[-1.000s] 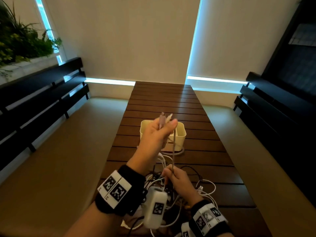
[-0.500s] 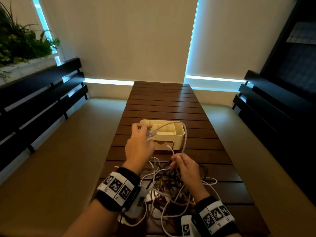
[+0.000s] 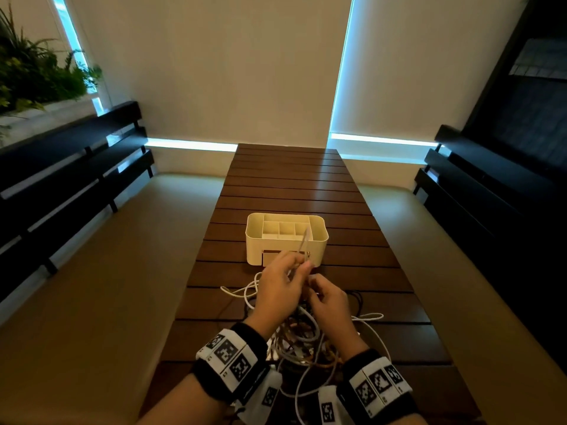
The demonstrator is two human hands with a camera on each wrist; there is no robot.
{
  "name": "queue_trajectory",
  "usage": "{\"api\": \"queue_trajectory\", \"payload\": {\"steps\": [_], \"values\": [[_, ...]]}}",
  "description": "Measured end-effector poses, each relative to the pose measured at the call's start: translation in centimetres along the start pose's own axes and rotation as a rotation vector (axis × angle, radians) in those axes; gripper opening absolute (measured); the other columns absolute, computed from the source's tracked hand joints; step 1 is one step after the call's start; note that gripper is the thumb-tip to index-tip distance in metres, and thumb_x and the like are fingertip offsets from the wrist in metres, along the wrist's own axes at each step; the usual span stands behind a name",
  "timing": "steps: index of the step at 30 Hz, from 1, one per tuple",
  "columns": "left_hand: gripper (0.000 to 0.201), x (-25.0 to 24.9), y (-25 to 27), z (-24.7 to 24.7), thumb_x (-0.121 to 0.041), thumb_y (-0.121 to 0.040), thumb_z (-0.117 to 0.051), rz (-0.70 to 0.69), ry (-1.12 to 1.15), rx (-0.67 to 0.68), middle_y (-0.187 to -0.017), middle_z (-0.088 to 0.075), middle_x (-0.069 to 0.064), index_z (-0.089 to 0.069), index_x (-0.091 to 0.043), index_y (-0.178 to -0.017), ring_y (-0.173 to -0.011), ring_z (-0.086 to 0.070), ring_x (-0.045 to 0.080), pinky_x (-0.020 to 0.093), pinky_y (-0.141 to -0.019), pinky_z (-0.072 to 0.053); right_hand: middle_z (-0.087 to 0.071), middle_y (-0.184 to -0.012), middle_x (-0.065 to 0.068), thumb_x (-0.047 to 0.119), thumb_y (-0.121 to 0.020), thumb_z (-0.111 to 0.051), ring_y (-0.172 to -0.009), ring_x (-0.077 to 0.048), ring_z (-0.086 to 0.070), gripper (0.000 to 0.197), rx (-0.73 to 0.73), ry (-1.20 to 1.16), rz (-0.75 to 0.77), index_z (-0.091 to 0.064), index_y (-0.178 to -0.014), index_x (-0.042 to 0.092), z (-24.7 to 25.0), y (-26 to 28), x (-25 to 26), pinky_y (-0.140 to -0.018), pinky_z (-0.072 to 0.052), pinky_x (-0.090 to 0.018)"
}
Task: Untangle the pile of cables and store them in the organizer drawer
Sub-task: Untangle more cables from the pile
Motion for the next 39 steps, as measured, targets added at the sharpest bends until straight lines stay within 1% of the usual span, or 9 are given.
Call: {"api": "queue_trajectory", "payload": {"steps": [5, 7, 10, 14, 20, 25, 29, 34, 39], "values": [[0.011, -2.0, -0.7, 1.8, -0.017, -0.089, -0.063, -0.064, 0.146, -0.039, -0.09, -0.066, -0.003, -0.068, -0.025, -0.083, -0.088, -0.061, 0.007, 0.024, -0.078, -0.052, -0.064, -0.081, 0.016, 0.01, -0.086, -0.062, -0.077, 0.01, -0.057, 0.014, 0.001, 0.078, -0.037, -0.067, -0.086, 0.023, 0.7, -0.8, -0.6, -0.068, -0.042, -0.008], [0.016, -2.7, -0.9, 2.4, -0.012, -0.087, -0.064, -0.131, 0.156, -0.069, -0.091, -0.066, -0.005, -0.067, -0.028, -0.086, -0.088, -0.06, 0.002, 0.015, -0.076, -0.05, -0.064, -0.095, 0.009, 0.008, -0.085, -0.063, -0.089, 0.006, -0.056, 0.014, -0.031, 0.135, -0.027, -0.07, -0.091, 0.019, 1.0, -1.2, -0.4, -0.084, -0.047, -0.019], [0.011, -3.1, -0.7, 2.8, -0.014, -0.085, -0.065, -0.205, 0.18, -0.148, -0.09, -0.066, -0.005, -0.07, -0.02, -0.093, -0.086, -0.062, 0.004, 0.016, -0.074, -0.052, -0.043, -0.134, -0.003, 0.005, -0.085, -0.062, -0.123, -0.016, -0.043, 0.015, -0.021, 0.269, -0.081, -0.071, -0.095, 0.012, 1.3, -1.8, -0.2, -0.1, -0.029, -0.016], [0.012, -2.9, -0.7, 3.3, -0.019, -0.086, -0.062, -0.182, 0.24, -0.272, -0.09, -0.067, -0.006, -0.069, -0.02, -0.095, -0.085, -0.063, 0.007, 0.017, -0.071, -0.052, -0.028, -0.143, -0.003, 0.009, -0.085, -0.063, -0.13, -0.022, -0.037, 0.014, 0.046, 0.329, -0.124, -0.07, -0.097, 0.013, 1.2, -2.0, -0.2, -0.111, -0.027, -0.029], [0.012, -1.9, -1.1, 3.8, -0.012, -0.089, -0.06, -0.11, 0.261, -0.267, -0.089, -0.066, -0.004, -0.069, -0.015, -0.097, -0.083, -0.062, -0.001, 0.012, -0.07, -0.05, -0.049, -0.114, 0.003, 0.021, -0.081, -0.07, -0.112, -0.015, -0.051, 0.013, 0.083, 0.269, -0.159, -0.07, -0.094, 0.02, 2.0, -2.0, -0.1, -0.088, -0.041, -0.016], [0.011, -0.1, -1.3, 3.9, -0.019, -0.089, -0.06, 0.02, 0.213, -0.208, -0.088, -0.07, -0.008, -0.069, -0.022, -0.094, -0.084, -0.065, -0.001, 0.022, -0.076, -0.054, -0.046, -0.104, 0.01, 0.01, -0.084, -0.064, -0.105, -0.01, -0.049, 0.015, 0.407, 0.439, -0.187, -0.061, -0.084, 0.025, 2.5, -2.1, -0.2, -0.09, -0.041, -0.021], [0.009, 0.7, -1.2, 3.9, -0.02, -0.091, -0.057, 0.042, 0.162, -0.22, -0.084, -0.071, -0.009, -0.066, -0.023, -0.091, -0.083, -0.066, -0.001, 0.025, -0.078, -0.054, -0.052, -0.092, 0.007, 0.008, -0.086, -0.06, -0.09, -0.013, -0.052, 0.008, 0.31, 0.473, -0.156, -0.058, -0.088, 0.016, 2.8, -1.7, -0.2, -0.077, -0.042, -0.014], [0.007, 1.6, -0.8, 3.2, -0.026, -0.091, -0.058, 0.101, 0.097, -0.031, -0.087, -0.072, -0.006, -0.053, -0.032, -0.09, -0.082, -0.066, 0.001, 0.025, -0.073, -0.052, -0.061, -0.092, -0.001, 0.008, -0.084, -0.062, -0.087, -0.02, -0.059, 0.018, 0.239, 0.21, -0.22, -0.05, -0.089, 0.021, 3.9, -1.2, -0.1, -0.078, -0.051, -0.035], [0.049, 2.8, 1.0, 0.6, -0.032, -0.066, -0.084, 0.169, -0.003, 0.182, -0.094, -0.07, -0.011, -0.05, -0.026, -0.1, -0.086, -0.062, -0.008, 0.01, -0.074, -0.047, -0.063, -0.082, -0.005, -0.003, -0.079, -0.066, -0.074, -0.016, -0.058, 0.038, 0.169, -0.087, -0.281, -0.044, -0.098, 0.021, 4.6, -1.6, 1.2, -0.068, -0.05, -0.03]]}}
Point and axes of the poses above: each hand's wrist, its own y-axis away from the middle knuckle, its own z-axis out of the back of the hand, x = y × z, the point moved 3 cm from there along -y, towards the middle knuckle
